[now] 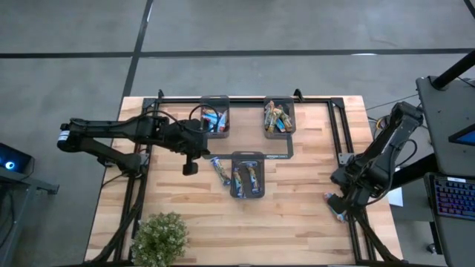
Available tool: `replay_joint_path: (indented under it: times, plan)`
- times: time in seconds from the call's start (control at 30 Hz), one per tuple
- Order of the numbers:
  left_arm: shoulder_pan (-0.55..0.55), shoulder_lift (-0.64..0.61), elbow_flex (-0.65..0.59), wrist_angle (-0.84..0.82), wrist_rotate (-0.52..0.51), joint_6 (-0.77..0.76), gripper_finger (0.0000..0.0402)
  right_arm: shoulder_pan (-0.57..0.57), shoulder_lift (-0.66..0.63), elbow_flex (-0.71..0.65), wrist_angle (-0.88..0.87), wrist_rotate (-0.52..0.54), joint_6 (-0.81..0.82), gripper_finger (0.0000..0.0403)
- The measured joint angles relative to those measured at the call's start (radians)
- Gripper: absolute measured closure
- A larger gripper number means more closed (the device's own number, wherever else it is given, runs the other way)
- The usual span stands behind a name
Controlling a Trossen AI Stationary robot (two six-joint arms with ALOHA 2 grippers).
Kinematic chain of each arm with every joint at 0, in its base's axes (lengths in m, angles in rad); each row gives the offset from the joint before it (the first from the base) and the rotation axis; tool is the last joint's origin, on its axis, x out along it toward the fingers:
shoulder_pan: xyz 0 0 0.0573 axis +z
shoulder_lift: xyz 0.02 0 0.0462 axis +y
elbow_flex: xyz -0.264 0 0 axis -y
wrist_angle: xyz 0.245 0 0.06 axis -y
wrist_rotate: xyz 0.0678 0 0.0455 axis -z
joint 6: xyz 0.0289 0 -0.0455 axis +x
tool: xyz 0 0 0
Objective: Pick and place Granola Bars by type
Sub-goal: Put the red granola bar into the left black bin
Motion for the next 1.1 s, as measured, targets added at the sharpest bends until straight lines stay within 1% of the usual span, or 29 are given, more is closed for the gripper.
replay_joint_path:
  times: [0.13, 0.3, 0.47, 0.67, 0.9, 1.1]
  plan:
    - [0.000, 0.000, 0.000, 0.000, -0.004, -0.016, 0.0402, 0.000, 0.014, -0.028, 0.001, -0.001, -0.009, 0.0094]
    - [0.000, 0.000, 0.000, 0.000, -0.007, -0.023, 0.0402, 0.000, 0.027, -0.047, 0.036, -0.002, -0.009, 0.0104]
    - [0.000, 0.000, 0.000, 0.000, -0.039, -0.029, 0.0402, 0.000, 0.045, -0.076, 0.099, -0.007, -0.002, 0.0113]
    - [0.000, 0.000, 0.000, 0.000, -0.045, -0.040, 0.0402, 0.000, 0.083, -0.085, 0.128, -0.009, 0.067, 0.0115]
    - [0.000, 0.000, 0.000, 0.000, -0.047, -0.041, 0.0402, -0.003, 0.125, -0.085, 0.151, -0.009, 0.091, 0.0117]
    - [0.000, 0.000, 0.000, 0.000, -0.047, -0.041, 0.0402, -0.003, 0.153, -0.085, 0.178, -0.005, 0.142, 0.0117]
